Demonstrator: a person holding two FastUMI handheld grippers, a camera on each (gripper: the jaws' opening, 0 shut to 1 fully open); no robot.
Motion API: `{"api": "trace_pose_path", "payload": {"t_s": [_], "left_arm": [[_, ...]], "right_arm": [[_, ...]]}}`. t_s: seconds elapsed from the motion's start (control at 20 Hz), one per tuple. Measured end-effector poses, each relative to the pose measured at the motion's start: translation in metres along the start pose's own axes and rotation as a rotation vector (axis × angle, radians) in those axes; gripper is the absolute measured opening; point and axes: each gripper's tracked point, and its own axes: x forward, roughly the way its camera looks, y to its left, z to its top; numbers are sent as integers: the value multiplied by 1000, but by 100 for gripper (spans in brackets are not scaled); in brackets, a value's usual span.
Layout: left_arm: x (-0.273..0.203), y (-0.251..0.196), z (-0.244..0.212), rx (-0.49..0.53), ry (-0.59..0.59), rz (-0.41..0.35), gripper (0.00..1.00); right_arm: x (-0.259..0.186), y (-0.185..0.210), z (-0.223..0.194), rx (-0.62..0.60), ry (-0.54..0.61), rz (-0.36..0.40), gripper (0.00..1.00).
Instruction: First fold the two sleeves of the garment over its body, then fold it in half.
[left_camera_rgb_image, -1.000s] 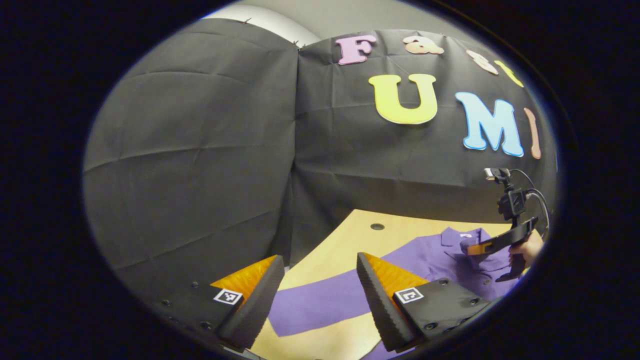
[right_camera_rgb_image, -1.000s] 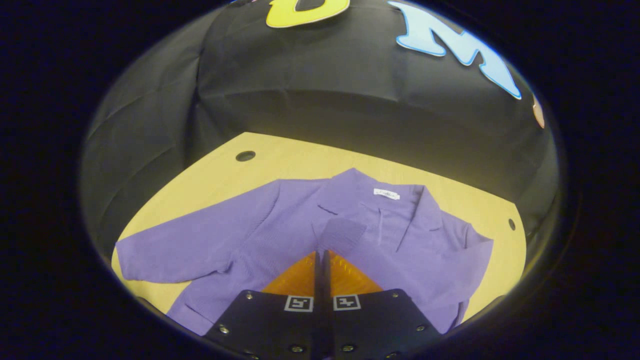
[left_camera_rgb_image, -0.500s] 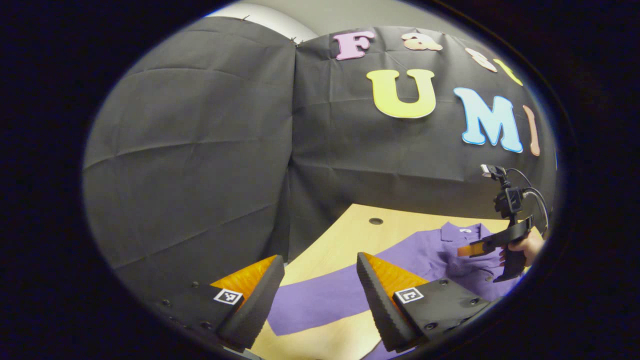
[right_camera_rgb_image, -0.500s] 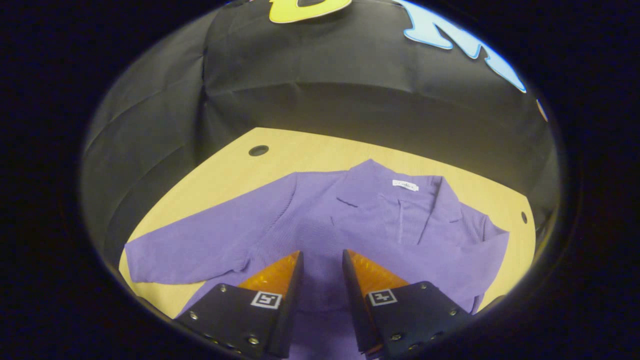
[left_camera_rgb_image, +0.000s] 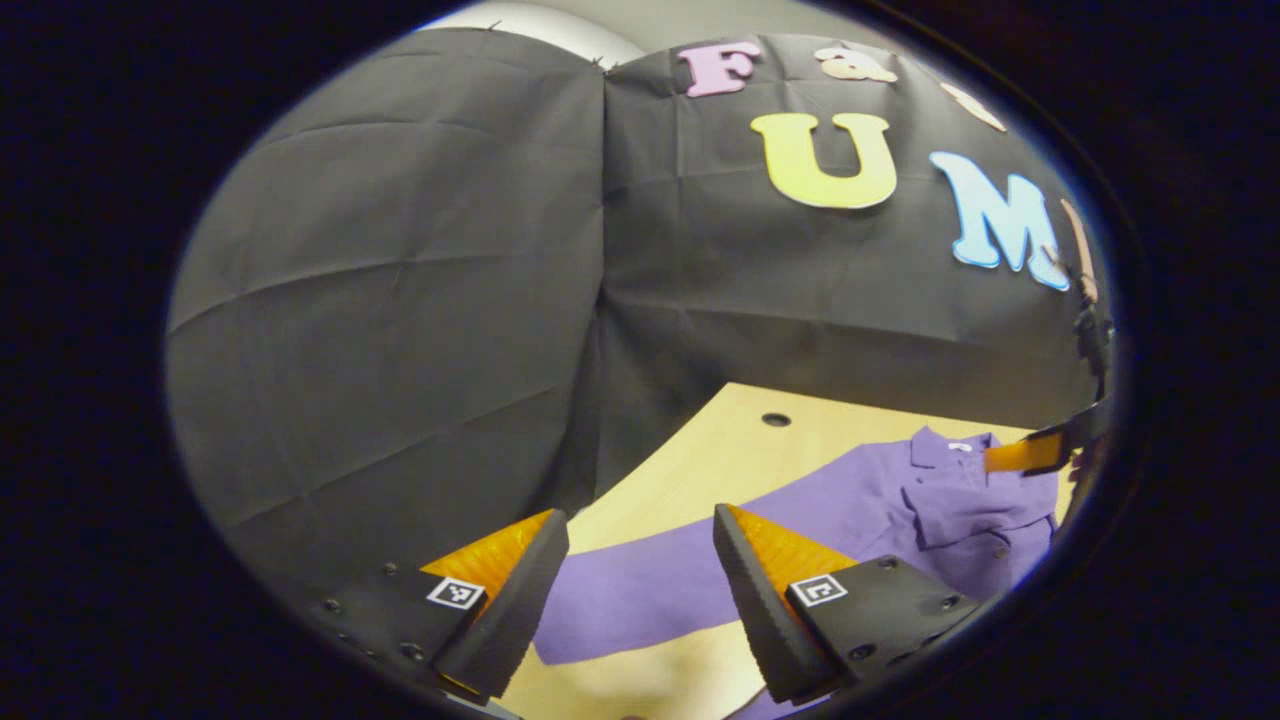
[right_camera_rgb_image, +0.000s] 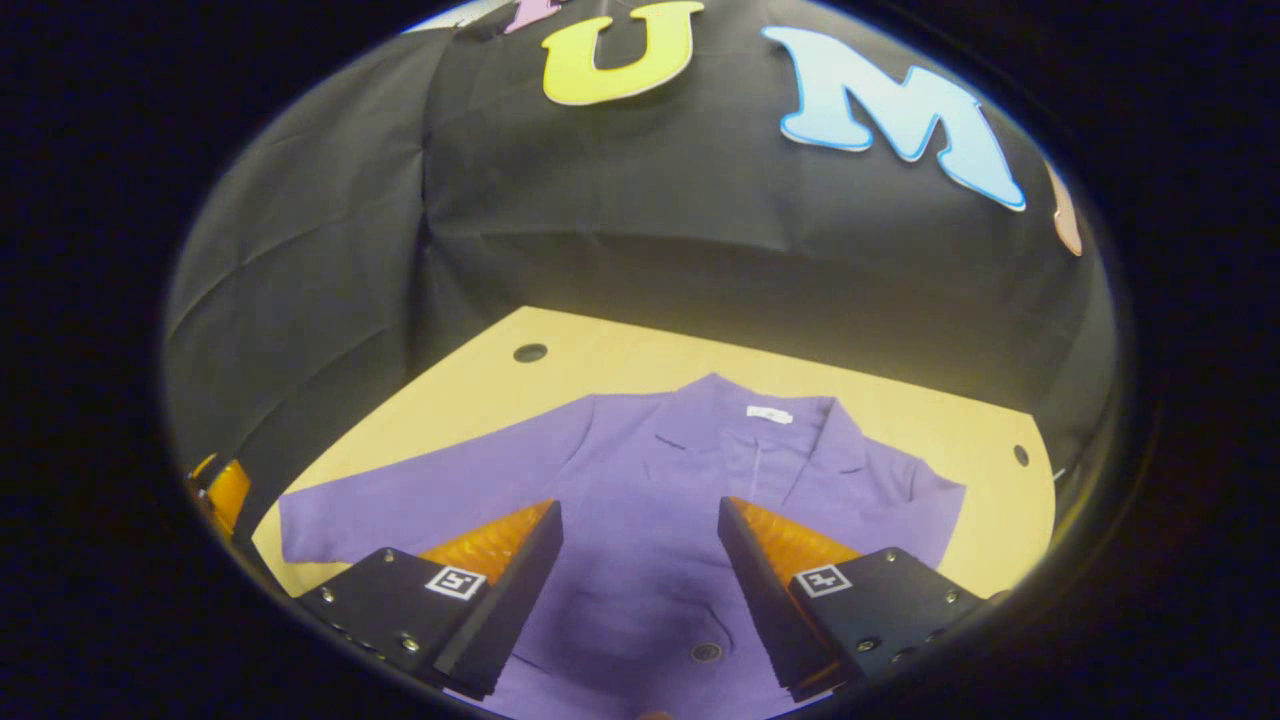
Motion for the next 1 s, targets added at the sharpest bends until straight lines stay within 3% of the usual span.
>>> {"api": "trace_pose_path", "payload": {"t_s": [0.45,0.7,1.0], "left_arm": [[22,56,-76,-101,216,212,94],[42,64,-118,-163,299,270,94],[45,70,-140,-159,346,266,94]], "right_arm": [[-90,-29,27,12,-158,-39,96],[-117,-38,25,22,-190,-52,96],[-131,-41,10,33,-176,-59,96]]}}
